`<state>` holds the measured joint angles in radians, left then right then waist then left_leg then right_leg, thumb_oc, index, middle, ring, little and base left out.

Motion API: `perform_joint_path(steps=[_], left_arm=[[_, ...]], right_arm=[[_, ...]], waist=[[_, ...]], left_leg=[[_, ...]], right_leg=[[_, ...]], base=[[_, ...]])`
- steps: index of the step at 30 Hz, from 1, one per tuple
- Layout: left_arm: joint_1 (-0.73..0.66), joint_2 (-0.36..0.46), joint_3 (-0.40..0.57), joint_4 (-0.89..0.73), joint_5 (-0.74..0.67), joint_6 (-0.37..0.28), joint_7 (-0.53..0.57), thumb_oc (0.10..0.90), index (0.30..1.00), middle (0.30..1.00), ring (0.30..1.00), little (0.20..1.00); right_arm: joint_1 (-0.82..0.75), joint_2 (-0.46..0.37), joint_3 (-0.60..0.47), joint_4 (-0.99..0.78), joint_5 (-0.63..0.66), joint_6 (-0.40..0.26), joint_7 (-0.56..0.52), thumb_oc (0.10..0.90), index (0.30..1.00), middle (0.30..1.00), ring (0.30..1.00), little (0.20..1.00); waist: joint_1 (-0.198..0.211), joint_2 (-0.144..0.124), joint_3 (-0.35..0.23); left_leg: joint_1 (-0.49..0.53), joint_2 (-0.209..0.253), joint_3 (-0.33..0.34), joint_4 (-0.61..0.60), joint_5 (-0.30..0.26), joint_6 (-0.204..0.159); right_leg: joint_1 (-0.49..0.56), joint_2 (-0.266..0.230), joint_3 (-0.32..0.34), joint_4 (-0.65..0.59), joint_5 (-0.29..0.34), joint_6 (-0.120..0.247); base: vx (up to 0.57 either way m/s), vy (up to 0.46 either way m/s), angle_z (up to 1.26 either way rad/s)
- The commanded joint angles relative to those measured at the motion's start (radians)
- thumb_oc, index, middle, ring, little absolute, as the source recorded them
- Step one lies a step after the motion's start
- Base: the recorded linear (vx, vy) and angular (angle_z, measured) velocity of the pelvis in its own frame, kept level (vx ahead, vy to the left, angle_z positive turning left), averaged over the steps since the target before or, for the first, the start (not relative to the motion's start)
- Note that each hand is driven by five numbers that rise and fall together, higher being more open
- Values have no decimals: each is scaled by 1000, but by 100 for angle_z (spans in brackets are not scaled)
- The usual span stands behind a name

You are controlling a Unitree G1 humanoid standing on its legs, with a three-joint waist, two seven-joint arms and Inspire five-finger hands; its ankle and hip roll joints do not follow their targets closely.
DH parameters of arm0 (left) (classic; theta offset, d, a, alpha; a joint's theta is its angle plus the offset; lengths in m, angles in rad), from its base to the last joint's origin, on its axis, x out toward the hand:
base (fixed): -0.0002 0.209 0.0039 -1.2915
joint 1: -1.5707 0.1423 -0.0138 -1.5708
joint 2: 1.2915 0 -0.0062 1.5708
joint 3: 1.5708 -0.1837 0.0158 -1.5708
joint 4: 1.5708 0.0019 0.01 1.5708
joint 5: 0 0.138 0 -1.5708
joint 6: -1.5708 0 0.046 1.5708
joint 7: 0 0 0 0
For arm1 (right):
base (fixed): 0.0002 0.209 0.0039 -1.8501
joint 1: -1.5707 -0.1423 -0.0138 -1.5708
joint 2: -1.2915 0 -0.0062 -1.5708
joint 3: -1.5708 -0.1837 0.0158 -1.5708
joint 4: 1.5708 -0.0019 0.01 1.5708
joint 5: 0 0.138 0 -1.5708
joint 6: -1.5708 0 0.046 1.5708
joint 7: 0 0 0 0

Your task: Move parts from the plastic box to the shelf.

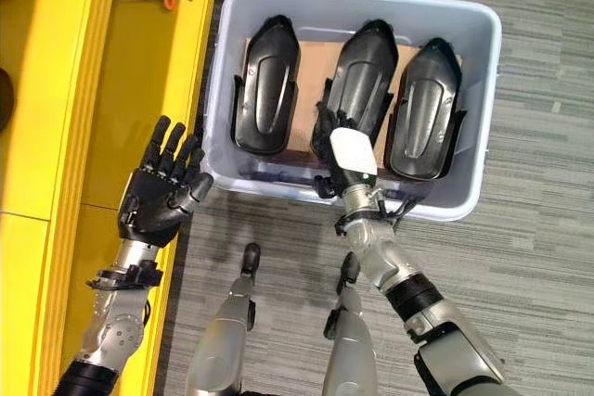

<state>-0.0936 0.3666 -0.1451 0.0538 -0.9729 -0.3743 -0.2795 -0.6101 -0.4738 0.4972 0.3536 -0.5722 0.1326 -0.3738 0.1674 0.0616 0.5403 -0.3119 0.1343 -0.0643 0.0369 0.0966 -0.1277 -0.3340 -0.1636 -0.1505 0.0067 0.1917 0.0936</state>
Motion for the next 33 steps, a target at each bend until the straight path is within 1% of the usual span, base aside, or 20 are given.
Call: perform_joint_path(steps=[1,4,6,8,9,11,13,15,17,18,22,24,25,26,27,28,31,32,33], left_arm=[[-13,4,12,-100,20,-109,-34,900,1000,1000,1000,1000],[-16,7,-3,-88,8,-123,-41,900,1000,1000,1000,1000],[-15,13,-7,-85,1,-124,-43,900,1000,1000,1000,1000],[-15,16,-16,-81,-2,-128,-50,900,1000,1000,1000,1000],[-16,17,-17,-79,-3,-129,-51,900,1000,1000,1000,1000],[-22,15,-25,-75,-4,-121,-62,900,1000,1000,1000,1000],[-24,14,-29,-70,-5,-120,-67,900,1000,1000,1000,1000],[-26,20,-40,-69,-8,-118,-78,900,1000,1000,1000,1000],[-28,23,-44,-66,-17,-119,-86,900,1000,1000,1000,1000],[-28,21,-44,-70,-16,-115,-83,900,1000,1000,1000,1000],[-33,19,-53,-66,-18,-105,-90,900,1000,1000,1000,1000],[-37,21,-63,-58,5,-102,-86,900,1000,1000,1000,1000],[-38,22,-64,-57,4,-103,-87,900,1000,1000,1000,1000],[-40,23,-70,-58,5,-105,-79,900,1000,1000,1000,1000],[-40,22,-73,-59,6,-105,-77,900,1000,1000,1000,1000],[-42,23,-75,-59,5,-108,-81,900,1000,1000,1000,1000],[-47,27,-87,-68,16,-109,-75,900,1000,1000,1000,1000],[-47,26,-93,-70,25,-112,-71,900,1000,1000,1000,1000],[-48,26,-96,-74,29,-114,-67,900,1000,1000,1000,1000]], right_arm=[[-103,-9,16,-22,-171,10,-130,900,1000,1000,1000,1000],[-138,-25,25,45,-202,32,-161,900,1000,1000,1000,1000],[-153,-36,35,89,-199,72,-159,900,1000,1000,1000,1000],[-169,-45,50,157,-181,76,-192,900,1000,1000,1000,1000],[-171,-45,52,163,-180,80,-192,900,1000,1000,1000,1000],[-195,-38,71,254,-175,104,-238,900,1000,1000,1000,1000],[-207,-34,81,301,-173,113,-264,900,1000,1000,1000,1000],[-235,-28,90,386,-125,113,-289,900,1000,1000,1000,1000],[-254,-28,93,421,-102,112,-269,900,1000,1000,1000,1000],[-265,-26,102,444,-89,101,-255,900,1000,1000,1000,1000],[-296,-9,146,503,-123,109,-230,900,1000,1000,1000,1000],[-323,6,175,543,-100,176,-229,900,1000,1000,1000,1000],[-325,7,176,549,-88,189,-230,900,1000,1000,1000,1000],[-330,13,178,573,-38,213,-233,900,1000,1000,1000,1000],[-330,15,177,584,-18,218,-241,900,1000,1000,1000,1000],[-335,19,169,610,-4,208,-255,900,1000,1000,1000,1000],[-356,36,145,671,23,232,-254,900,1000,1000,1000,1000],[-371,43,136,710,85,267,-257,900,1000,1000,1000,1000],[-373,46,127,724,96,271,-259,900,1000,1000,1000,1000]], waist=[[-6,12,-20],[2,17,-20],[8,19,-20],[15,20,-20],[15,20,-20],[26,27,-20],[30,31,-20],[42,40,-20],[47,45,-20],[52,47,-20],[65,55,-20],[76,57,-20],[76,58,-20],[78,61,-20],[79,63,-20],[81,66,-20],[90,79,-20],[95,87,-20],[97,90,-20]], left_leg=[[-67,-64,56,44,-12,86],[-82,-67,53,48,-11,87],[-89,-70,49,51,-11,87],[-103,-71,46,56,-10,86],[-105,-71,46,57,-10,86],[-116,-75,41,59,-8,88],[-123,-76,40,61,-7,89],[-140,-83,34,64,-5,92],[-154,-88,30,68,-5,93],[-165,-91,28,70,-3,94],[-201,-101,19,85,-2,97],[-232,-108,14,95,0,99],[-236,-109,14,97,1,100],[-249,-112,12,102,1,102],[-257,-114,11,103,2,103],[-275,-118,8,108,3,105],[-323,-131,-3,128,4,110],[-347,-135,-7,140,3,112],[-361,-136,-9,146,3,112]], right_leg=[[-16,-32,-55,165,-163,-1],[-29,-32,-62,171,-163,0],[-31,-33,-66,172,-164,0],[-43,-35,-73,176,-164,0],[-45,-35,-74,177,-164,0],[-54,-38,-81,181,-163,0],[-59,-39,-84,183,-163,-1],[-73,-43,-92,188,-162,0],[-86,-45,-95,194,-162,0],[-95,-45,-98,197,-162,-1],[-128,-49,-102,215,-164,0],[-157,-52,-103,231,-165,3],[-162,-52,-103,234,-165,2],[-175,-52,-101,243,-166,3],[-184,-52,-99,248,-167,2],[-202,-53,-97,257,-168,3],[-251,-55,-95,284,-170,4],[-277,-55,-93,299,-172,3],[-290,-56,-94,307,-174,2]], base=[[0,0,0],[7,10,3],[13,7,4],[10,-7,6],[8,-6,8],[12,0,8],[11,5,5],[12,7,6],[3,8,12],[0,15,8],[-1,11,7],[-17,-2,10],[-11,0,4],[-14,1,4],[-26,-1,3],[-35,-9,5],[-34,-13,7],[-37,-17,10],[-46,-18,8]])
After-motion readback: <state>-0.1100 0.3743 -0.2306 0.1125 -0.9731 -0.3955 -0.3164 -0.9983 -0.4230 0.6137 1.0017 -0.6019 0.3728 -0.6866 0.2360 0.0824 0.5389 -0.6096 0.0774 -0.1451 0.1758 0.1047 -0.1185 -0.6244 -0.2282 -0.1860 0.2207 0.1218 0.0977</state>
